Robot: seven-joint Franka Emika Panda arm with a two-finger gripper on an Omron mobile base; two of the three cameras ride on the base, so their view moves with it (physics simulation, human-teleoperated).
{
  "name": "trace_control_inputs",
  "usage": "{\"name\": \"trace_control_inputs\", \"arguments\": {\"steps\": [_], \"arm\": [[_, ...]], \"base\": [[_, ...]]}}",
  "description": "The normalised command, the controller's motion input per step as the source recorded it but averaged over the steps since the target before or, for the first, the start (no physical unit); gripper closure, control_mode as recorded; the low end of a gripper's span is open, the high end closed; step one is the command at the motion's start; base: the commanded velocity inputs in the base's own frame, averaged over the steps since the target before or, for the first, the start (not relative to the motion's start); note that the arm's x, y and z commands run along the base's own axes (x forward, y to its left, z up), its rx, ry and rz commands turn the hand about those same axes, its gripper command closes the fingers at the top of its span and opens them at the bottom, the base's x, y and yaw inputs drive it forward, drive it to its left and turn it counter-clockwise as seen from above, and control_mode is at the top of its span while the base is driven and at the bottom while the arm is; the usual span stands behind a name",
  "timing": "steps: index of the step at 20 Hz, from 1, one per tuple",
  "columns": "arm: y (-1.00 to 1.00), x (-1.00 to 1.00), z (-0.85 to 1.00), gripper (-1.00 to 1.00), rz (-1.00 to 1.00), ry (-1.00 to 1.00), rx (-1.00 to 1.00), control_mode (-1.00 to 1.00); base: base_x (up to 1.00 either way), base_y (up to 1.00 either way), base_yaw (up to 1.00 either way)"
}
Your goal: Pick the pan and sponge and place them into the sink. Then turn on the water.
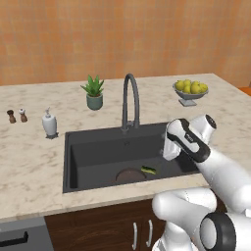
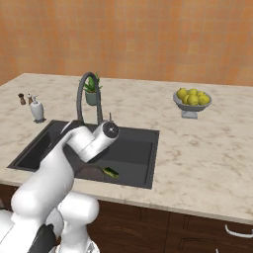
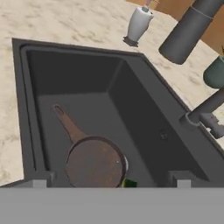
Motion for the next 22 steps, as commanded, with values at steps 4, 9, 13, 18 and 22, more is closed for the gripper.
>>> {"name": "trace_control_inputs", "arguments": {"steps": [4, 9, 13, 18, 22], "arm": [[0.0, -0.19, 0.83, -1.0, 0.0, -0.06, 0.12, -1.0], [0.0, -0.05, 0.41, -1.0, 0.0, -0.15, 0.14, -1.0], [0.01, 0.06, 0.0, -1.0, 0.0, -0.09, 0.28, -1.0], [0.0, 0.1, 0.07, -1.0, 0.0, -0.05, 0.32, -1.0], [0.0, 0.12, 0.03, -1.0, -0.01, 0.0, 0.15, -1.0]], "base": [[0.0, 0.0, 0.0], [0.0, 0.0, 0.0], [0.0, 0.0, 0.0], [0.0, 0.0, 0.0], [0.0, 0.0, 0.0]]}}
